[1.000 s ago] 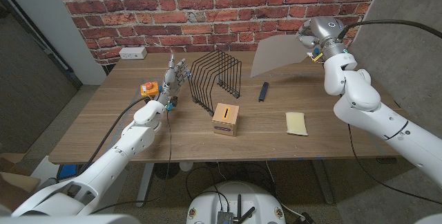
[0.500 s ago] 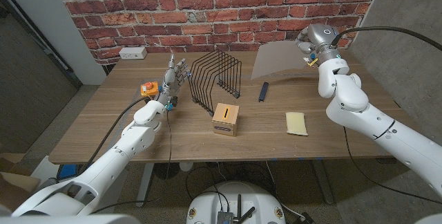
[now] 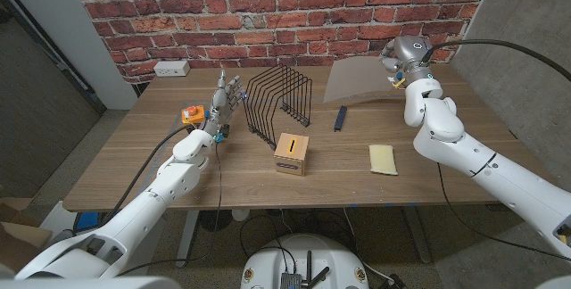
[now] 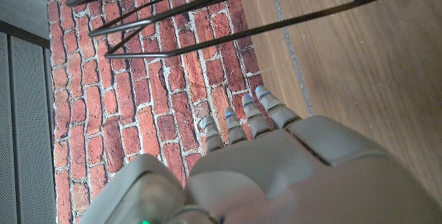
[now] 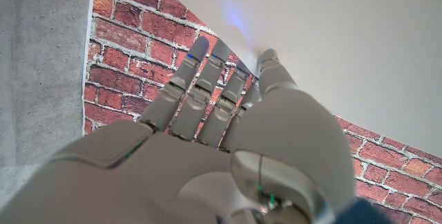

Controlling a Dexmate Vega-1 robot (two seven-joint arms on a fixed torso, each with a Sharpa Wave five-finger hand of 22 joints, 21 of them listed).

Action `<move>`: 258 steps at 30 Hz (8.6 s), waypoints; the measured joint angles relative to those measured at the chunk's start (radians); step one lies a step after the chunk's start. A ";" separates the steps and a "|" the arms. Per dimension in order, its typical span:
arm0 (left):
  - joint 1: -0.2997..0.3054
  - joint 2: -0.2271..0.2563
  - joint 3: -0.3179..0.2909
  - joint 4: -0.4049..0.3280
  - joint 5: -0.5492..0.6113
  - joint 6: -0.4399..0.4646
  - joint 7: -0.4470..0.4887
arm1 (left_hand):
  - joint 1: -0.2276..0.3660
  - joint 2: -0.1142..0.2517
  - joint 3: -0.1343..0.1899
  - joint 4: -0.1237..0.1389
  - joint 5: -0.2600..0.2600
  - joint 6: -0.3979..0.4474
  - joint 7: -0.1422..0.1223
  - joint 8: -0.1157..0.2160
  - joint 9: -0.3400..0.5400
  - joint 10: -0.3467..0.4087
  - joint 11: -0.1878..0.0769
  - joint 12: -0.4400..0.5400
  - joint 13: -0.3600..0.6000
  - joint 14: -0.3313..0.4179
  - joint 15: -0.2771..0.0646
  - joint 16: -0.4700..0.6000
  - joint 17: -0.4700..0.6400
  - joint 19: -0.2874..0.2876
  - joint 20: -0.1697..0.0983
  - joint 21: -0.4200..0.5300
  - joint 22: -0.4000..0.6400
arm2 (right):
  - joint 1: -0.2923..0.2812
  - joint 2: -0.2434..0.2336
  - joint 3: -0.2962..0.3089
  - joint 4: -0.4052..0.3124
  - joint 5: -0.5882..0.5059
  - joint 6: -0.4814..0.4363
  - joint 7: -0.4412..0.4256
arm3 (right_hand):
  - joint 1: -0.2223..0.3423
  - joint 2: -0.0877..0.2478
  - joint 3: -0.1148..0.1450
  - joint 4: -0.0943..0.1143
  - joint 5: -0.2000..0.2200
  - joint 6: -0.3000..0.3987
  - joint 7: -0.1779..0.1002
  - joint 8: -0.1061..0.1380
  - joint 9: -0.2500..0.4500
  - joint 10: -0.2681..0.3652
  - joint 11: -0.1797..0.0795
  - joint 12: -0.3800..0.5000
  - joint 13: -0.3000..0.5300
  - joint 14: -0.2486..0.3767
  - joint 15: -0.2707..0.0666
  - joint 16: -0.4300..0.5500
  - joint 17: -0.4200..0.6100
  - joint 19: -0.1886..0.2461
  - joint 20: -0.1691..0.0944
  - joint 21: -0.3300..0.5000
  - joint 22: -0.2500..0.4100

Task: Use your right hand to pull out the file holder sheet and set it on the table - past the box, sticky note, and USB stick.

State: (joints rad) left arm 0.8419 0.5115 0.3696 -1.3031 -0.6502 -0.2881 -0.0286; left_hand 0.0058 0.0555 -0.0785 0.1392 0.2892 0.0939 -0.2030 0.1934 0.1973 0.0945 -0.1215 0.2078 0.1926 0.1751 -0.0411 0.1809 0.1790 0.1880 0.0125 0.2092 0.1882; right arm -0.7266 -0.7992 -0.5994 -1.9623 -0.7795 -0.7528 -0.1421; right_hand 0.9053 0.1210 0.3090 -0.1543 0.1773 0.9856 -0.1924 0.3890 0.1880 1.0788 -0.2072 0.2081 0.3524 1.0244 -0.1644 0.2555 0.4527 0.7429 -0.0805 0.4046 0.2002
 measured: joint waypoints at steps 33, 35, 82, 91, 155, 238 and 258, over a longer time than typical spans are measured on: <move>0.000 0.000 0.000 0.000 0.000 0.000 0.000 | 0.000 0.000 0.000 0.000 0.000 0.000 0.000 0.000 0.000 0.000 0.000 0.000 0.000 0.000 0.000 0.000 0.000 0.000 0.000 0.000 0.000 | 0.018 0.002 -0.102 0.055 -0.012 -0.038 0.018 | 0.000 0.000 0.004 -0.004 0.000 0.000 0.000 -0.003 0.001 0.005 0.005 0.000 0.000 0.000 0.000 0.000 0.004 0.000 0.000 0.000 0.000; 0.000 0.000 0.000 0.000 0.000 0.000 0.000 | 0.000 0.000 0.000 0.000 0.000 0.000 0.000 0.000 0.000 0.000 0.000 0.000 0.000 0.000 0.000 0.000 0.000 0.000 0.000 0.000 0.000 | 0.017 0.000 -0.105 0.056 -0.012 -0.037 0.024 | 0.000 0.000 0.004 -0.004 0.000 0.000 0.000 -0.003 0.001 0.005 0.005 0.000 0.000 0.000 0.000 0.000 0.004 0.000 0.000 0.000 0.000; 0.000 0.000 0.000 -0.001 0.000 0.001 0.000 | 0.000 0.000 0.000 0.000 0.000 0.000 0.000 0.000 0.000 0.000 0.000 0.000 0.000 0.000 0.000 0.000 0.000 0.000 0.000 0.000 0.000 | -0.059 -0.091 -0.134 -0.035 -0.050 -0.029 0.182 | -0.026 -0.015 0.007 -0.001 0.000 -0.002 -0.006 -0.018 0.001 -0.008 0.000 -0.013 -0.023 -0.055 0.018 -0.027 -0.003 -0.032 0.014 0.000 -0.005; 0.000 0.001 -0.001 -0.001 0.000 0.001 0.000 | 0.000 0.000 0.000 0.000 0.000 0.000 0.000 0.000 0.000 0.000 0.000 0.000 0.000 0.000 0.000 0.000 0.000 0.000 0.000 0.000 0.000 | -0.068 -0.095 -0.135 -0.033 -0.077 -0.007 0.194 | -0.043 -0.019 0.007 0.004 -0.004 -0.002 -0.006 -0.018 0.001 -0.017 0.001 -0.013 -0.028 -0.063 0.027 -0.027 -0.003 -0.032 0.014 0.000 -0.010; 0.001 0.001 0.000 -0.002 0.000 0.001 0.000 | 0.000 0.000 0.000 0.000 0.000 0.000 0.000 0.000 0.000 0.000 0.000 0.000 0.000 0.000 0.000 0.000 0.000 0.000 0.000 0.000 0.000 | -0.133 -0.072 -0.102 -0.011 -0.253 0.143 0.330 | -0.136 -0.076 -0.016 -0.004 0.000 -0.062 -0.001 -0.069 -0.002 -0.082 0.000 -0.019 -0.065 -0.140 0.046 -0.040 0.000 -0.028 0.011 -0.027 -0.019; 0.001 0.000 0.000 -0.001 0.000 0.000 0.001 | 0.000 0.000 0.000 0.000 0.000 0.000 0.000 0.000 0.000 0.000 0.000 0.000 0.000 0.000 0.000 0.000 0.000 0.000 0.000 0.000 0.000 | -0.084 0.006 0.034 -0.004 0.213 0.089 0.223 | -0.437 -0.073 -0.149 0.125 0.025 -0.754 0.082 -0.204 -0.007 -0.783 0.136 -0.026 -0.157 -0.769 0.125 -0.059 -0.128 -0.289 0.036 -0.219 -0.033; 0.001 0.000 0.000 -0.001 0.000 0.000 0.001 | 0.000 0.000 0.000 0.000 0.000 0.000 0.000 0.000 0.000 0.000 0.000 0.000 0.000 0.000 0.000 0.000 0.000 0.000 0.000 0.000 0.000 | -0.084 0.070 0.112 0.118 0.458 0.186 0.042 | -0.475 -0.043 -0.146 0.137 0.019 -0.747 0.075 -0.204 -0.007 -0.792 0.127 -0.026 -0.162 -0.795 0.123 -0.059 -0.137 -0.298 0.034 -0.219 -0.032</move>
State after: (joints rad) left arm 0.8425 0.5115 0.3696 -1.3042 -0.6502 -0.2877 -0.0275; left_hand 0.0058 0.0555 -0.0785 0.1393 0.2892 0.0939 -0.2030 0.1934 0.1973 0.0945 -0.1215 0.2078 0.1926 0.1751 -0.0411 0.1809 0.1791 0.1880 0.0125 0.2092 0.1882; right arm -0.8102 -0.7295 -0.4872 -1.8448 -0.3219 -0.5669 -0.1004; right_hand 0.4303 0.0779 0.1634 -0.0171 0.1959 0.2387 -0.1173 0.1851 0.1815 0.2870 -0.0804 0.1818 0.1905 0.2289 -0.0411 0.1966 0.3153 0.4444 -0.0466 0.1857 0.1679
